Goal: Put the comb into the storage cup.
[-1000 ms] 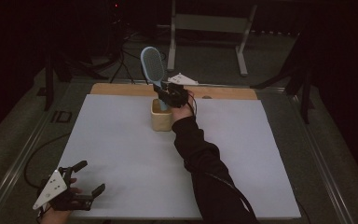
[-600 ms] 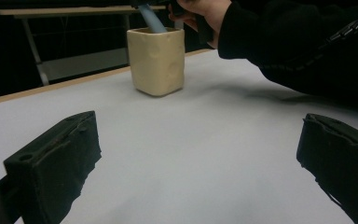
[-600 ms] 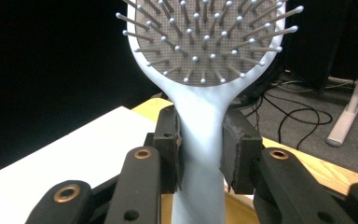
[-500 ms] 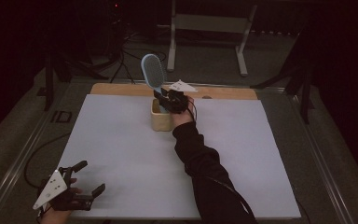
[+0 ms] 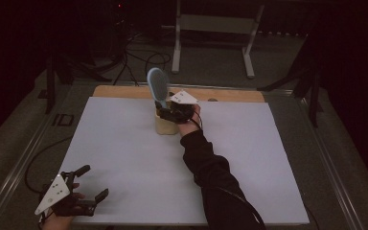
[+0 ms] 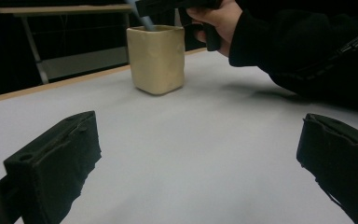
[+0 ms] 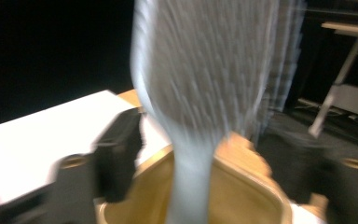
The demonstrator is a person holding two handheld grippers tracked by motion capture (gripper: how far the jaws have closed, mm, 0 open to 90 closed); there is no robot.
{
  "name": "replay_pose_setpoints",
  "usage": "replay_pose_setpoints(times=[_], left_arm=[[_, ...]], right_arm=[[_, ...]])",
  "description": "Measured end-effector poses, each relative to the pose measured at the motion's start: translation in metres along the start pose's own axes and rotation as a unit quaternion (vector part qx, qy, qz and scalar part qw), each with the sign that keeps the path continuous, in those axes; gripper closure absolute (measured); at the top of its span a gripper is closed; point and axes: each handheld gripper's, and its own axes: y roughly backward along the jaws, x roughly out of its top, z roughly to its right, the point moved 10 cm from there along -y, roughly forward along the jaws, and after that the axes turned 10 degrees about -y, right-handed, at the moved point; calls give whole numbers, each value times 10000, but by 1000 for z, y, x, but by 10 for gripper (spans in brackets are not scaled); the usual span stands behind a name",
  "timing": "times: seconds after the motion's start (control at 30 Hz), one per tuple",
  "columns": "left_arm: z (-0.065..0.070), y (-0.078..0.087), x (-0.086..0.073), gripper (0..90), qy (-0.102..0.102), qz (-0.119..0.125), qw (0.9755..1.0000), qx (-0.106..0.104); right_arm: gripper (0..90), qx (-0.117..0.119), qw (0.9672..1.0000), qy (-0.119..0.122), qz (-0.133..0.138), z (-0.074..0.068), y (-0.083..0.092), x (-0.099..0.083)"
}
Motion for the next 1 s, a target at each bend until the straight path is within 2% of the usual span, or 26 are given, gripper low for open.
replay_pose_setpoints(times=[0.07,0.1,0.2,0.27,0.37,0.47,0.7,0.77,0.9,1.0], left_arm=[[0,0,0,0,3,-6,10000,-2],[0,0,0,0,-4,-11,10000,-2],[0,0,0,0,-6,-18,10000,-3],[0,0,0,0,-5,-19,10000,-2],[0,0,0,0,-12,-21,10000,2],[0,-1,-1,0,-14,-35,10000,8],[0,-1,-1,0,-14,-47,10000,10],[1,-1,-1,0,-18,-46,10000,6],[0,-2,-1,0,-8,-47,10000,6],[0,-2,-1,0,-1,-59,10000,4]], right_arm=[[190,59,9997,-172,-131,-1,3,0],[137,166,9996,-208,-111,-2,4,1],[90,392,9988,-171,-223,-4,9,1],[91,437,9980,-147,-431,-5,10,-3],[91,427,9979,-204,-437,-3,12,-3],[91,439,9969,-426,-497,1,16,-3],[91,606,9944,-521,-686,-2,20,-4],[91,580,9944,-511,-716,-3,21,-4],[91,679,9926,-633,-788,-6,21,-3],[91,751,9914,-543,-926,-8,21,-6]])
